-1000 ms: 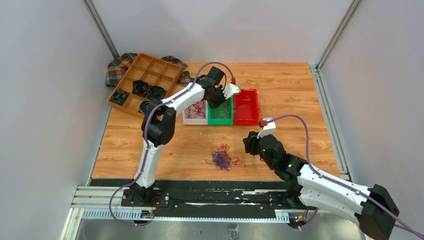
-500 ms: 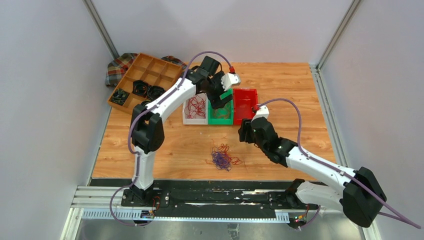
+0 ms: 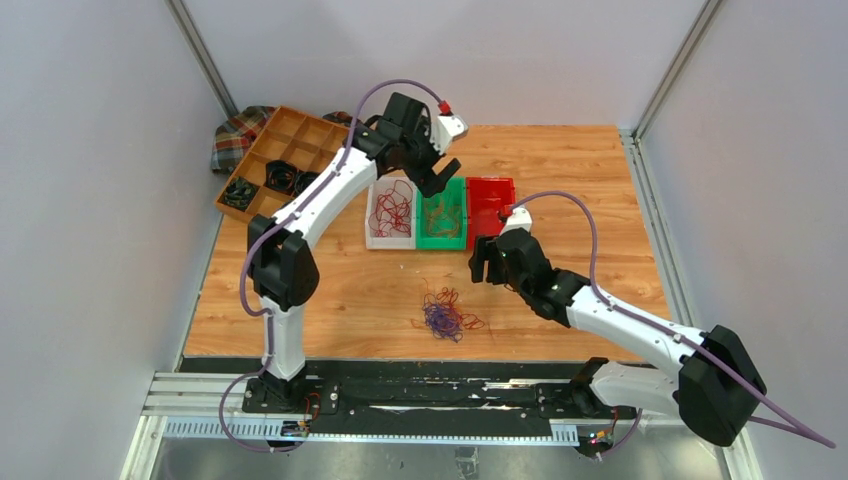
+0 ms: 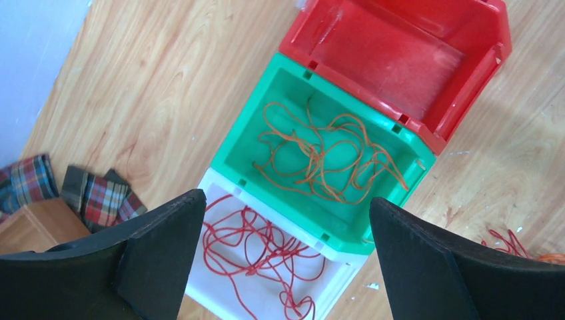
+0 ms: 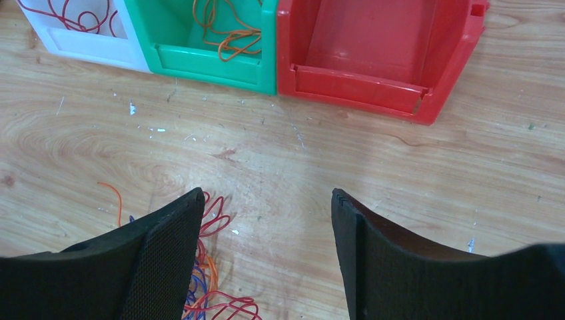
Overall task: Untangle the cables
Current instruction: Untie the cable.
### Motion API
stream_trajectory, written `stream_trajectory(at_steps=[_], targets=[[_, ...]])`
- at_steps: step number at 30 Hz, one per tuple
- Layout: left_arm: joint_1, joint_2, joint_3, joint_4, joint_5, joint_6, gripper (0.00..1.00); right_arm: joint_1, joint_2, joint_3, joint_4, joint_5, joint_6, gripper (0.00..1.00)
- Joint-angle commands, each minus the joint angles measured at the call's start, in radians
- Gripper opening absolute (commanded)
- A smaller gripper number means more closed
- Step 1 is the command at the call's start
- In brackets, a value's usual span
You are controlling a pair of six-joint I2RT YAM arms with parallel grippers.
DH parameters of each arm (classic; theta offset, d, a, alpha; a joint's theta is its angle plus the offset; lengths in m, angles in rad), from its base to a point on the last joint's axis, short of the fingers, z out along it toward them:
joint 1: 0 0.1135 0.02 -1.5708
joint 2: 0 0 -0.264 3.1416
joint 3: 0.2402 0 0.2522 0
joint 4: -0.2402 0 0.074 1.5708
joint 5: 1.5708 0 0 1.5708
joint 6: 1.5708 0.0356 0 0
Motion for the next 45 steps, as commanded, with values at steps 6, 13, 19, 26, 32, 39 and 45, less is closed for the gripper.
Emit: stream_trajectory(at_steps=[6, 13, 19, 26, 32, 39, 45], targets=[[0.165, -0.145, -0.077, -0.087, 0.131, -0.137, 0.98, -0.001, -0.029, -0.023, 0.004, -0.102, 0.006, 0.7], [0.198, -0.368, -0.359, -0.091, 0.197, -0.082, 0.98, 0.038, -0.016, -0.067, 0.06, -0.195, -0.006, 0.69], [0.198, -0.516, -0.541, -0.112, 0.236, -0.014, 0.98, 0.123, 0.056, -0.084, 0.11, -0.262, -0.042, 0.66], [0.046, -0.528, -0.684, -0.114, 0.248, 0.072, 0.97, 0.199, 0.069, -0.173, 0.187, -0.23, 0.013, 0.6], [-0.082, -0.489, -0.763, -0.13, 0.195, 0.312, 0.94, 0.202, 0.013, -0.237, 0.16, -0.202, 0.041, 0.54], [-0.142, -0.44, -0.772, -0.135, 0.208, 0.653, 0.96, 0.202, -0.067, -0.265, 0.113, -0.17, 0.052, 0.49], [-0.194, -0.352, -0.716, -0.147, 0.193, 0.832, 0.97, 0.2, -0.128, -0.282, 0.103, -0.134, 0.072, 0.44]])
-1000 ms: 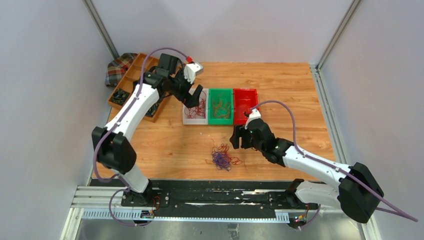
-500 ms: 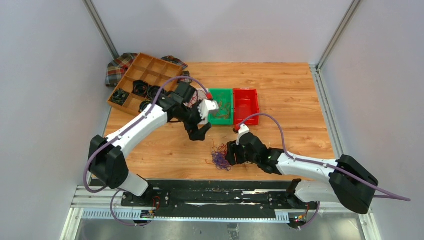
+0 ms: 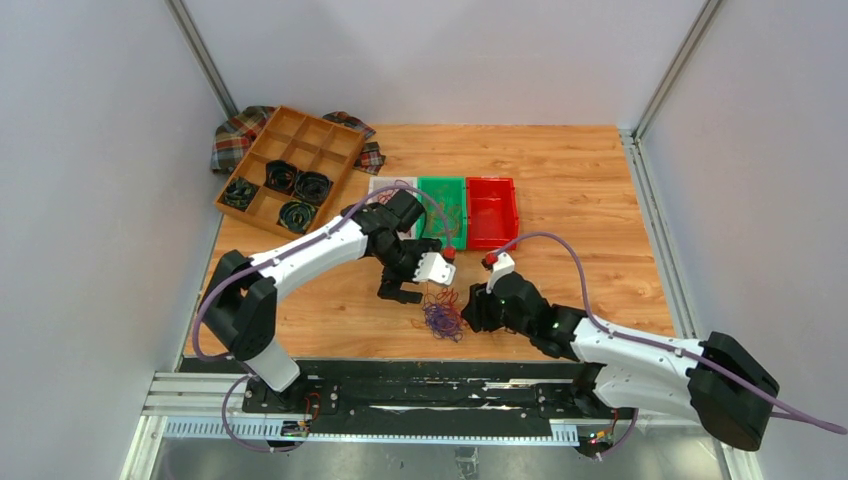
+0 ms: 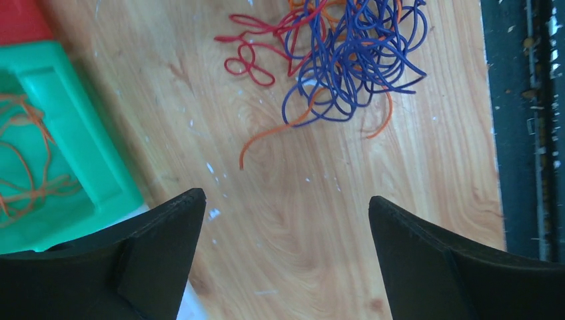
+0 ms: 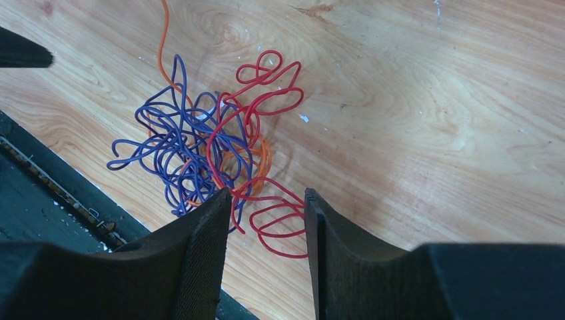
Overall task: Untangle the cables
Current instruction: Untie the cable.
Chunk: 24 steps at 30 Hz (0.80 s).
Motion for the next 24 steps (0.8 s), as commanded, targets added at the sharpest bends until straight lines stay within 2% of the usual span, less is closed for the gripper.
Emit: stream_trajectory(at_steps=[1, 4, 11, 14, 19, 22, 24], targets=[[-0.045, 0.07, 0.063, -0.008, -0.012, 0.195, 0.96, 0.013, -0.055, -0.023, -0.026, 0.054, 0.028, 0.44], [-0.078, 0.112, 0.087, -0.016, -0.033, 0.228, 0.88, 0.01, -0.095, -0.026, -0.037, 0.072, 0.033, 0.42], [-0.104, 0.165, 0.121, -0.017, -0.073, 0.251, 0.49, 0.0, -0.178, -0.073, -0.048, 0.106, 0.054, 0.4], [-0.111, 0.159, 0.095, -0.029, -0.104, 0.289, 0.39, -0.006, -0.215, -0.092, -0.053, 0.116, 0.059, 0.39], [-0.112, 0.164, 0.085, -0.029, -0.13, 0.292, 0.34, -0.023, -0.25, -0.095, -0.064, 0.124, 0.049, 0.37], [-0.115, 0.175, 0.108, -0.029, -0.113, 0.266, 0.24, -0.028, -0.252, -0.089, -0.069, 0.124, 0.047, 0.36], [-0.121, 0.182, 0.121, -0.029, -0.107, 0.246, 0.13, -0.029, -0.252, -0.088, -0.069, 0.124, 0.046, 0.35]])
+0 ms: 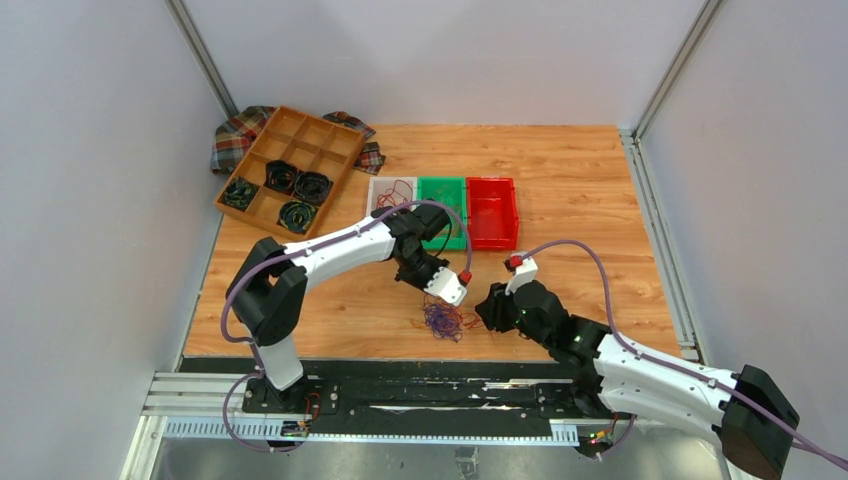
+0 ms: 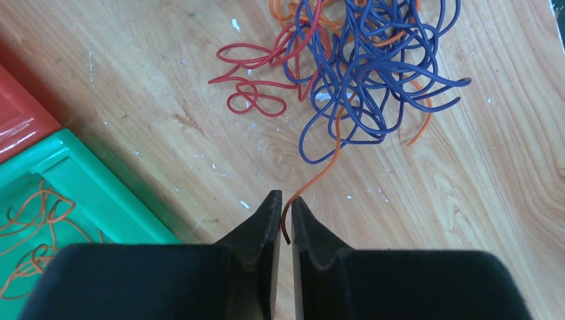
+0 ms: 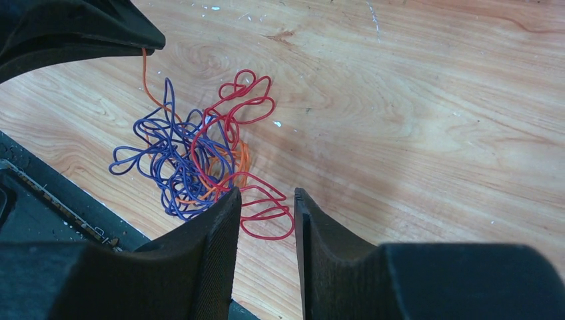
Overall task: Untangle the cables
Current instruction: Untie the cable.
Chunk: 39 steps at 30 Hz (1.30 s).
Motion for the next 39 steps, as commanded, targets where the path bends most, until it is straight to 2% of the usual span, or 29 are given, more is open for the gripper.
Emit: stream_trajectory(at_steps=[1, 3, 8, 14, 19, 23, 31, 39], targets=[[-0.021, 0.021, 0.031, -0.019, 0.007, -0.025, 0.08, -0.012, -0.009, 0.0, -0.02, 0.028, 0.006, 0.34], [-0.027, 0.014, 0.029, -0.02, 0.009, -0.043, 0.04, -0.012, -0.013, -0.002, -0.019, 0.029, 0.007, 0.33], [-0.04, -0.027, -0.009, -0.018, -0.015, -0.066, 0.01, -0.014, -0.027, 0.0, -0.022, 0.029, -0.002, 0.32], [-0.039, -0.092, 0.057, -0.042, -0.087, -0.216, 0.01, -0.014, -0.047, 0.014, -0.027, 0.02, -0.021, 0.31], [-0.039, -0.157, 0.207, -0.14, -0.121, -0.386, 0.01, -0.013, -0.045, 0.044, 0.017, -0.005, -0.06, 0.5], [-0.039, -0.221, 0.268, -0.152, -0.102, -0.475, 0.01, -0.014, -0.033, 0.106, 0.094, -0.045, -0.108, 0.59], [-0.039, -0.268, 0.418, -0.207, -0.094, -0.574, 0.0, -0.012, 0.005, 0.277, 0.182, -0.103, -0.231, 0.63], [-0.043, -0.277, 0.545, -0.235, -0.053, -0.645, 0.0, -0.011, 0.15, 0.413, 0.253, -0.192, -0.279, 0.63]])
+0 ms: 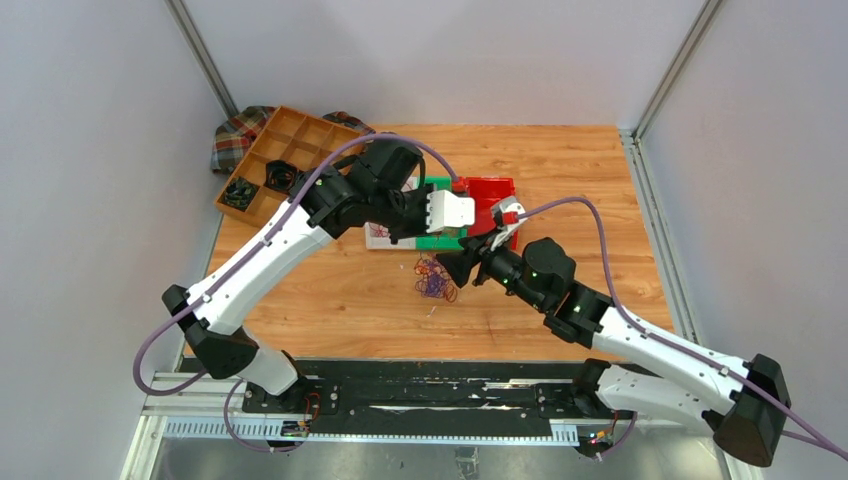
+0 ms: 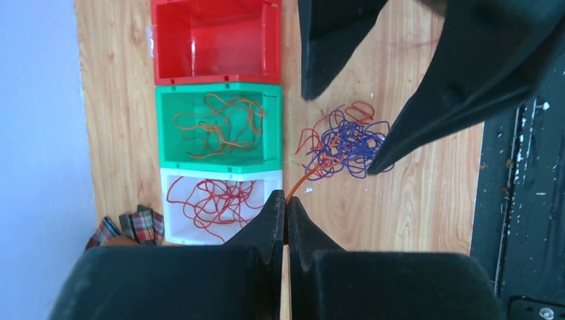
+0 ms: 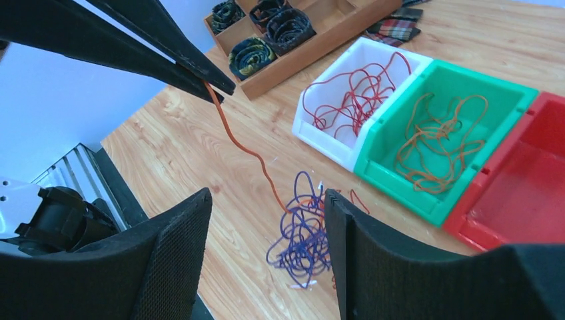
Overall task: Untangle the cables
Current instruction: Untie the cable.
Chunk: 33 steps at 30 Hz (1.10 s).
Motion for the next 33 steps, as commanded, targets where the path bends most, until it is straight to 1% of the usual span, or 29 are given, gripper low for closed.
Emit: stream_trajectory(at_steps=[1, 5, 9, 10, 12, 18, 24, 29, 33], targets=[[-0.011, -0.029, 0.082, -0.025, 0.043, -0.064, 0.0, -0.01, 0.071, 0.072, 0.069, -0.059, -0.051, 0.62], [-0.017, -0.044, 0.109, -0.036, 0.069, -0.077, 0.01, -0.01, 0.146, 0.119, 0.085, -0.051, -0.058, 0.59], [-0.019, -0.066, 0.137, -0.047, 0.08, -0.079, 0.0, -0.011, 0.206, 0.132, 0.093, -0.034, -0.041, 0.48], [-0.02, -0.07, 0.147, -0.048, 0.079, -0.08, 0.0, -0.011, 0.212, 0.122, 0.103, -0.038, -0.033, 0.45], [-0.021, -0.076, 0.179, -0.046, 0.075, -0.083, 0.0, -0.011, 0.221, 0.091, 0.126, -0.04, -0.011, 0.4], [-0.021, -0.06, 0.331, -0.045, 0.049, -0.097, 0.0, -0.011, 0.247, -0.041, 0.195, -0.022, 0.053, 0.34], [-0.021, -0.031, 0.475, -0.044, 0.008, -0.109, 0.0, -0.011, 0.251, -0.16, 0.244, 0.005, 0.094, 0.34], [-0.022, 0.01, 0.595, -0.041, -0.061, -0.115, 0.0, -0.011, 0.256, -0.237, 0.249, 0.016, 0.113, 0.4], [-0.022, 0.041, 0.687, -0.012, -0.132, -0.114, 0.0, -0.011, 0.266, -0.297, 0.266, 0.031, 0.132, 0.41]])
